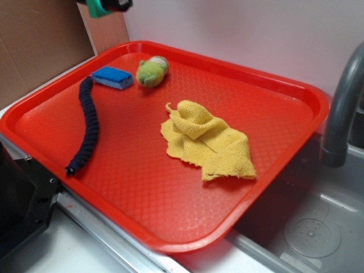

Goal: Grab the green block.

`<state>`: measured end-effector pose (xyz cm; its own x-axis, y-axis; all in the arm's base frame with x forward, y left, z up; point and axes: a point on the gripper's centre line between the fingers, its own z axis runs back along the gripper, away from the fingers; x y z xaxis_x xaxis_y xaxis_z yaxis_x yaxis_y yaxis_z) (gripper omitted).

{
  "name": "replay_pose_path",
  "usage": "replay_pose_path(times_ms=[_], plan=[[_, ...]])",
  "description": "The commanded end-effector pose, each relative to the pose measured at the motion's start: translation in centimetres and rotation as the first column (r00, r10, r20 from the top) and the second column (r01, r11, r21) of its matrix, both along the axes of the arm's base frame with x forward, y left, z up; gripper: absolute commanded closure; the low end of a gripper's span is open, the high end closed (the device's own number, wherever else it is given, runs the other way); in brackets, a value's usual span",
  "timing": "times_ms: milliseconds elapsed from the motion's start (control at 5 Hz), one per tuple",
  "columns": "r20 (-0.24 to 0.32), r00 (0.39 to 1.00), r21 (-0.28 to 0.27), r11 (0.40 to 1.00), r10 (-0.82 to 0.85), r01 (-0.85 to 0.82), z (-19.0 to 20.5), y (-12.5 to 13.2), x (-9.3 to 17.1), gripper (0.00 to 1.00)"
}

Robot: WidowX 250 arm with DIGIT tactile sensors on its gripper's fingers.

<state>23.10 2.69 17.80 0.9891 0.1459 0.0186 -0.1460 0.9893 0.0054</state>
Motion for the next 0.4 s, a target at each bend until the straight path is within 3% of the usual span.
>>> replay_pose_path(times_ms=[0, 200], plan=[[0.11, 0.988, -0.03, 0.994, -0.104, 0.108, 5.56, -3.6, -5.9, 1.0], [0.069, 0.997, -0.063, 0.997, -0.047, 0.051, 5.35, -3.44, -5.78, 1.0]])
